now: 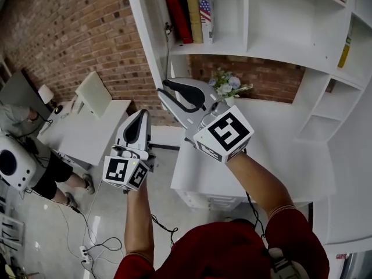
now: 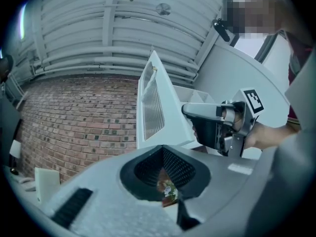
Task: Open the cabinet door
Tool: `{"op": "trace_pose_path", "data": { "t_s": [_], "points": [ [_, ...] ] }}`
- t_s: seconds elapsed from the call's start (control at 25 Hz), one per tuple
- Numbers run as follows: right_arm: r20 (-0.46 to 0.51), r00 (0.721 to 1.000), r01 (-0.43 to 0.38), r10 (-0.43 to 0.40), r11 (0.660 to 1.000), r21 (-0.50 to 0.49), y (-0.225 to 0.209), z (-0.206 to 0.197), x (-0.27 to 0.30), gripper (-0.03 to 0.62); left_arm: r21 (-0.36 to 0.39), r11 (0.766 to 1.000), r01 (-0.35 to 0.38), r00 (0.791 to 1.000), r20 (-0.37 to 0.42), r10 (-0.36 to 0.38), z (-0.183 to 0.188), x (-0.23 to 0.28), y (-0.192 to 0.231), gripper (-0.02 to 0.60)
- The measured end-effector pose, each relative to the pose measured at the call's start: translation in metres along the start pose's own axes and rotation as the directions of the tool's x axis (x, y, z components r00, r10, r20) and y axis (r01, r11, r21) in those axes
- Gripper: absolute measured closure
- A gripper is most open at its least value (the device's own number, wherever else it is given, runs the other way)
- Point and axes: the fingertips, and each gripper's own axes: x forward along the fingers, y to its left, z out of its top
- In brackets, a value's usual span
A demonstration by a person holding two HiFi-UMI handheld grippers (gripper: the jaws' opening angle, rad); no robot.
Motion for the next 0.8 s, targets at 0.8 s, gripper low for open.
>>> {"op": "trace_pose_path", "data": {
  "t_s": [0.8],
  "points": [
    [-0.038, 0.999, -0.003, 0.003, 1.000, -0.001, 0.006, -0.024, 0.011, 0.565, -0.042, 0.999, 0.026, 0.999, -0.024, -0.027, -0.022, -0.007, -0.005, 0.581]
  ]
}}
